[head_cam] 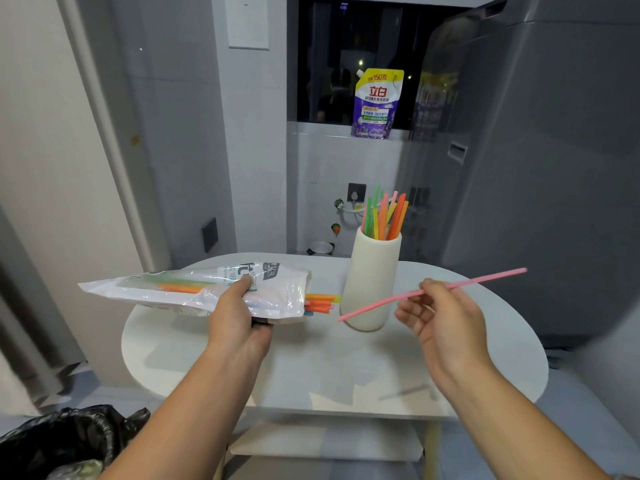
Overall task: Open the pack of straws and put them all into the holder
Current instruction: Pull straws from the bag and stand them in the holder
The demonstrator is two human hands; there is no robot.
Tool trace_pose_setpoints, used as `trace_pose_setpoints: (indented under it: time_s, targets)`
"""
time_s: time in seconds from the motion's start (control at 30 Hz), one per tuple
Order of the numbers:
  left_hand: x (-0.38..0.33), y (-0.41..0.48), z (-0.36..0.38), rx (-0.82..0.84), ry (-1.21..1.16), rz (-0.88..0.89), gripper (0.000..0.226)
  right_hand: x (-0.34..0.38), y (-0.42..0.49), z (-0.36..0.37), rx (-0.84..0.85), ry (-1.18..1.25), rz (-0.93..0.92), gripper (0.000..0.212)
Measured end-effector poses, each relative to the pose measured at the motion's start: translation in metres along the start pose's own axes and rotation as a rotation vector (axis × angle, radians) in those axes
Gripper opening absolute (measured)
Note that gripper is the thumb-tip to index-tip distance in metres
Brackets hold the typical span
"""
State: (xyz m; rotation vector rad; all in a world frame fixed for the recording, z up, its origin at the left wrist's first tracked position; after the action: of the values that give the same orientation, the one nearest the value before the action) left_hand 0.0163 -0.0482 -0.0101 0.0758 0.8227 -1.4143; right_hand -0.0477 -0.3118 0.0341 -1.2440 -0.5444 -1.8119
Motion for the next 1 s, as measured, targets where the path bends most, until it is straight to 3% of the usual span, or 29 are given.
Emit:
trace_pose_setpoints:
  time_s: [0.1,0.2,0.33,0.53,0.7,0.83,0.93,1.0]
  targets:
    - [0.002,-0.005,0.002,0.009,-0.002,-0.026,0.035,0.020,-0.011,0.003,-0.034,-0.018,-0.145,0.013]
    - [0.009,-0.009,0.005,0.032,0.003,-0.050,0.035,0.015,-0.018,0.011,-0.023,-0.040,-0.159,0.010]
    - [0.015,-0.014,0.010,0.059,0.006,-0.064,0.035,-0.009,-0.017,0.025,0.019,-0.026,-0.090,0.010]
    - [0.025,-0.018,0.016,0.104,0.030,-0.058,0.039,-0.046,-0.032,0.064,0.296,-0.147,0.126,0.020]
    - [0.020,-0.017,0.013,0.085,0.020,-0.066,0.035,-0.042,-0.016,0.046,0.162,-0.088,0.211,0.052]
    - [0.024,-0.019,0.015,0.097,0.025,-0.076,0.037,-0.049,-0.013,0.043,0.116,-0.158,0.232,0.041]
    - [0.033,-0.024,0.019,0.117,0.048,-0.091,0.036,-0.058,-0.019,0.055,0.213,-0.249,0.261,0.036]
    - [0.033,-0.026,0.021,0.119,0.054,-0.092,0.035,-0.059,-0.022,0.060,0.281,-0.251,0.299,0.045]
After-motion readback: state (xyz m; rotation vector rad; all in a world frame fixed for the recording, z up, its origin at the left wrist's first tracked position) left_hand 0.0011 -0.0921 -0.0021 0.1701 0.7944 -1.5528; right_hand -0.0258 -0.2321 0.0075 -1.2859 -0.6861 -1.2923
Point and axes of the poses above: each hand's wrist, its own y-axis towards the middle knuckle, its own z-axis out of the palm, x = y × z, the point moved 7 cm from there along y, towards the middle knuckle, and after that the axes turned 4 degrees about -x, right-handed, at the moved point
